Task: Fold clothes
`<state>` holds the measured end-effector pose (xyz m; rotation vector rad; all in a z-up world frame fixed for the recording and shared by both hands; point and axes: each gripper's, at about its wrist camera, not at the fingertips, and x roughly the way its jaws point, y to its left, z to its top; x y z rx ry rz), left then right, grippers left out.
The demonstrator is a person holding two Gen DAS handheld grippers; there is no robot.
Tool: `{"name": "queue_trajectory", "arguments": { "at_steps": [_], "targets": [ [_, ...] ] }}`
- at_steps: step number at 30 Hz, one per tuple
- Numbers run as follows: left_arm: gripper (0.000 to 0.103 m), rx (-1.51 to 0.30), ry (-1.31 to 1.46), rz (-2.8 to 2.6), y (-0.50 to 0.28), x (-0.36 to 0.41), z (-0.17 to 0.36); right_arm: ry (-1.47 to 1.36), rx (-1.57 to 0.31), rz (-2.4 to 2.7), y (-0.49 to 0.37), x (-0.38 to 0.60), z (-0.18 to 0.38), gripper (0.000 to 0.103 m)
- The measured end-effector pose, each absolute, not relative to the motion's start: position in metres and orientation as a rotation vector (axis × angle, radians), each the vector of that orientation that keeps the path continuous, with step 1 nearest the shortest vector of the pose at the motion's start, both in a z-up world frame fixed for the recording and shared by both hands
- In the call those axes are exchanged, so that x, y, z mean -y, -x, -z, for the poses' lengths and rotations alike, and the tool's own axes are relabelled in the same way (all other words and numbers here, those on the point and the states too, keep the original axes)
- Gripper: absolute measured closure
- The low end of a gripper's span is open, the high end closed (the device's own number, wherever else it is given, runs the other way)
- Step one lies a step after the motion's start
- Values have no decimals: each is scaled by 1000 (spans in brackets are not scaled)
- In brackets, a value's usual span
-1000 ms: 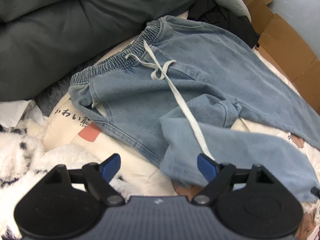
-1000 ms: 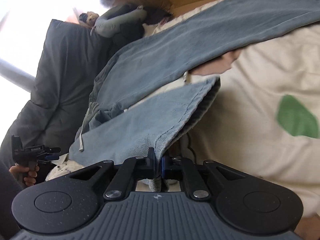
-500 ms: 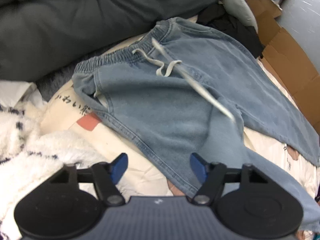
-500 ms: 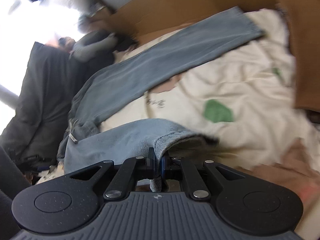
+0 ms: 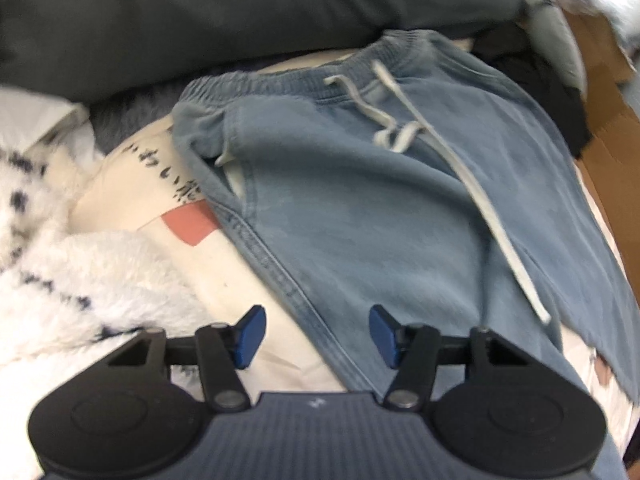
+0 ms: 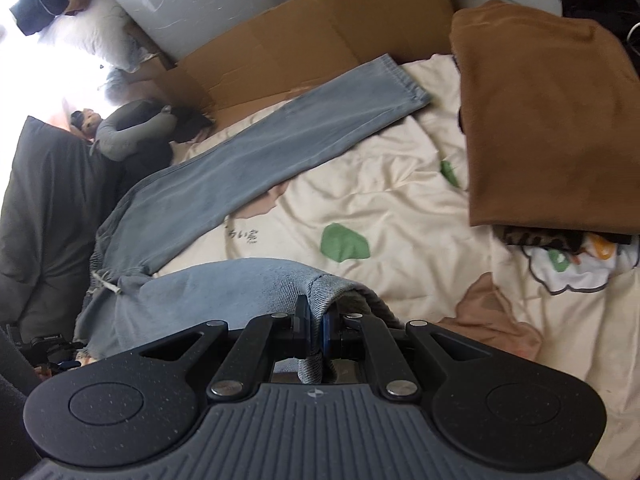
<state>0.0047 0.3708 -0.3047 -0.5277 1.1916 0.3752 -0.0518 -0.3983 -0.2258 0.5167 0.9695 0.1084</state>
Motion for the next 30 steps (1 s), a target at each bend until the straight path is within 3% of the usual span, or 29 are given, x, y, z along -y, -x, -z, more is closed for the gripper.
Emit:
{"name": "queue_trajectory", "arguments": {
  "at_steps": [3,8,15,16,17,30],
  "targets": [
    [46,-1208,533,-400,-10,-376,323,-499,-977,-86,52,399,224,100],
    [64,-1196,616,-441,-13,-384,348,-471,-992,-64,52,399,221,100],
    [64,-1131,703,-459,-13,-391,358,-434,-1009,-41,55,396,214,100],
    [77,-1123,699,-447,-12,-391,358,-429,-1017,-39,55,395,214,100],
    [82,-1116,695,-434,-11,-391,358,-422,-1023,-39,55,394,214,100],
    [87,-1178,638,-388,11,-395,320,-405,-1087,21,82,401,219,100]
  ]
}}
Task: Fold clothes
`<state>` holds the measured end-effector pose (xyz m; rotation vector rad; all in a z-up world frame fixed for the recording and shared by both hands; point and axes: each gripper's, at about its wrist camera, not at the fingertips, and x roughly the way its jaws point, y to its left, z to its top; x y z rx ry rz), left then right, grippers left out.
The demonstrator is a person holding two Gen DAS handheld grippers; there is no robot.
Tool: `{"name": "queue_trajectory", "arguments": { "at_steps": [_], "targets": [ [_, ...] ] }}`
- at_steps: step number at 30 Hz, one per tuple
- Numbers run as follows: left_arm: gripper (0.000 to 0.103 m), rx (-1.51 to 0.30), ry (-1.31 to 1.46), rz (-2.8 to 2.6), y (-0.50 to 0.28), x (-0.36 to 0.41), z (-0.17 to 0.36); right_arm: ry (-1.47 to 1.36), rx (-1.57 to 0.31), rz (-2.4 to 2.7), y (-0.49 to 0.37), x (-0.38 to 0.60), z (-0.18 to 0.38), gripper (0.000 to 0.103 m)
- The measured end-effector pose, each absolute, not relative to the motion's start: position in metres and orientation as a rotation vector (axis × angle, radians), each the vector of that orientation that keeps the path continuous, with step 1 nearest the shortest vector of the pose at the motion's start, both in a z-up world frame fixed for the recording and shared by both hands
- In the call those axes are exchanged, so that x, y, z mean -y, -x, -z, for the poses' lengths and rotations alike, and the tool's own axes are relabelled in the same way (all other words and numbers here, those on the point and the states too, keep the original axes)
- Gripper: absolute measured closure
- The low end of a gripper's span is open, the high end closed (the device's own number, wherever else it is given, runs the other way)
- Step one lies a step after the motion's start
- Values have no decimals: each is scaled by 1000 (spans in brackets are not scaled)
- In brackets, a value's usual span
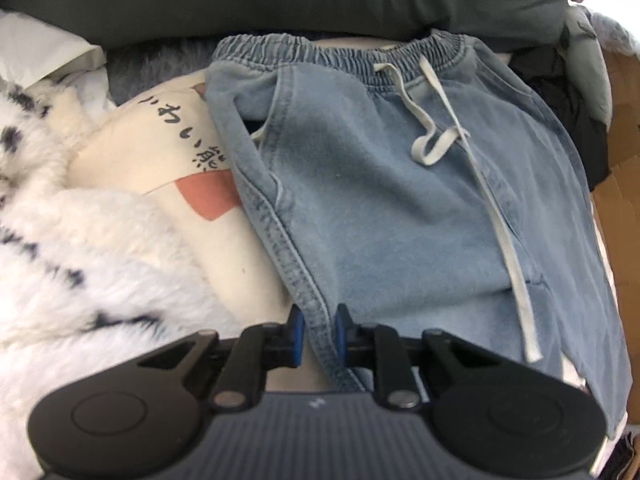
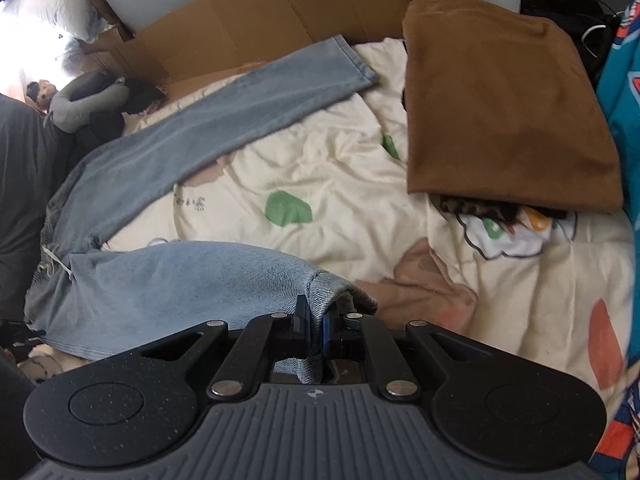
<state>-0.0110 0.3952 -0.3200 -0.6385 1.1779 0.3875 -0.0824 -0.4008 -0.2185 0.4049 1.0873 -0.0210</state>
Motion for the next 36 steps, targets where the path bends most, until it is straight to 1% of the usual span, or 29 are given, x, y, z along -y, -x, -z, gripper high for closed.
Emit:
{"name": "queue_trajectory", "arguments": {
  "at_steps": [4,6,8,9,12,15,16,19,23,30,33,35,36],
  "targets": [
    [86,-1185,658,-363,9,-395,315,-419,-1099,42,100,406,218,100],
    [84,-1195,671,-351,9,-395,315,-429,-1106,49,109,410,222,100],
    [78,-1187,670,-358,7,-398,319,-440,-1111,54,116,412,227,100],
    [78,-1168,676,-373,7,-401,320,-447,-1114,59,119,413,230,100],
    [72,-1073,768,-446,13,-417,321,-465,-1126,71,124,412,236,100],
    [72,-1006,821,-497,18,-429,323,-464,-1134,71,122,411,240,100],
    [74,-993,828,-512,18,-431,324,-464,-1136,74,120,411,241,100],
    [84,-984,829,-556,21,-437,324,-462,-1140,77,116,411,241,100],
    [84,-1001,794,-585,19,-438,324,-450,-1146,73,111,411,240,100],
    [82,-1063,796,-578,9,-444,340,-447,-1159,80,109,409,242,100],
    [77,-1087,769,-578,3,-441,346,-447,-1166,83,108,410,244,100],
    [65,-1097,779,-575,0,-441,349,-448,-1172,87,109,410,246,100],
    [62,-1104,787,-571,-1,-440,350,-450,-1175,89,110,410,246,100]
  ]
}}
